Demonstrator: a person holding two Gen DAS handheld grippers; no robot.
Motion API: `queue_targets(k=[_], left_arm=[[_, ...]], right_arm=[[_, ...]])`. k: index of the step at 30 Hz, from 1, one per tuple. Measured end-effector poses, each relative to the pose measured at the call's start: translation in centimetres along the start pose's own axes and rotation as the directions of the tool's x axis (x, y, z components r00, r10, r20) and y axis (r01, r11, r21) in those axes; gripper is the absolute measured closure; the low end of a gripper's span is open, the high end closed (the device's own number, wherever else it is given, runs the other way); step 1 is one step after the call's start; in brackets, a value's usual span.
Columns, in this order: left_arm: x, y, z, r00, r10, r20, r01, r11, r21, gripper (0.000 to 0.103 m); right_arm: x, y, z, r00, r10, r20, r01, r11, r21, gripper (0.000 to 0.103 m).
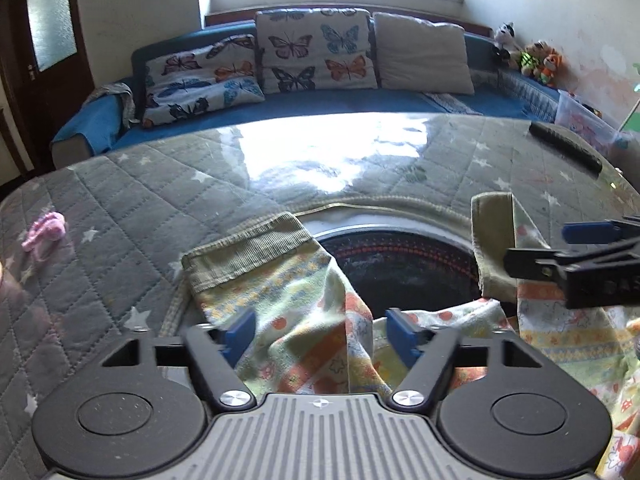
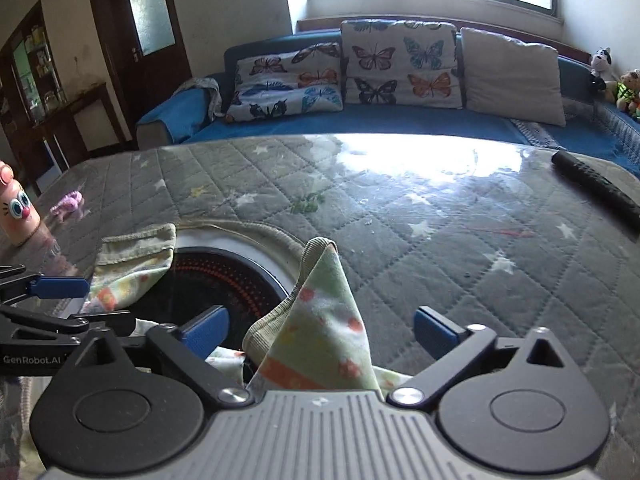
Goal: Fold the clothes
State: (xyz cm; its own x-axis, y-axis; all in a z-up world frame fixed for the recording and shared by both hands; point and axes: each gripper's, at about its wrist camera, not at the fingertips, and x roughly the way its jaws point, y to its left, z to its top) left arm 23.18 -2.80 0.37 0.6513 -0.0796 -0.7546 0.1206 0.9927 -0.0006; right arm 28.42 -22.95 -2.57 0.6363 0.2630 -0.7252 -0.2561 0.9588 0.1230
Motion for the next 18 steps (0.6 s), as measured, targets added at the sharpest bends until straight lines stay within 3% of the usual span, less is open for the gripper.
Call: queue_targets(k=[1,6,8,12,18], left_arm=[[0.1,0.1,0.0,1.000,-0.007,-0.006,0.007,1.000,-0.002,0.053],[-0.1,0.3,-0.2,0.999,-0.036,-0.003,0.036,0.999,0.005,0.078],[-0.4,0.4,-0.2,0.999,-0.040,0.007,0.040,0.999,0.000,0.089],[-1.5,0.8,-0.3,0.998,-0.044,0.037,0.045,0.999,-0.019,0.093],[-4.9,1.9,-1.0,0.994,-0.029,0.105,0.036,0.997,-0.066,0.096]], right_arm=[[0.4,0.0,0.0,1.000,0.004,-0.011,-0.004,1.000,0.002,0.010],[1.4,-0.1,0.0,0.999,-0.007,-0.042,0.007,1.000,0.008,0.033],[1.1,-0.3,0.0,0.999,0.001,-0.041,0.000,1.000,0.017,0.059],[0.0,-0.7,-0.1,0.999,0.021,-0.025,-0.019,0.999,0.047,0.086],[-4.1,-0.8,-0.7,0.998,0.024,0.062,-0.029,0.996,0.079,0.095]])
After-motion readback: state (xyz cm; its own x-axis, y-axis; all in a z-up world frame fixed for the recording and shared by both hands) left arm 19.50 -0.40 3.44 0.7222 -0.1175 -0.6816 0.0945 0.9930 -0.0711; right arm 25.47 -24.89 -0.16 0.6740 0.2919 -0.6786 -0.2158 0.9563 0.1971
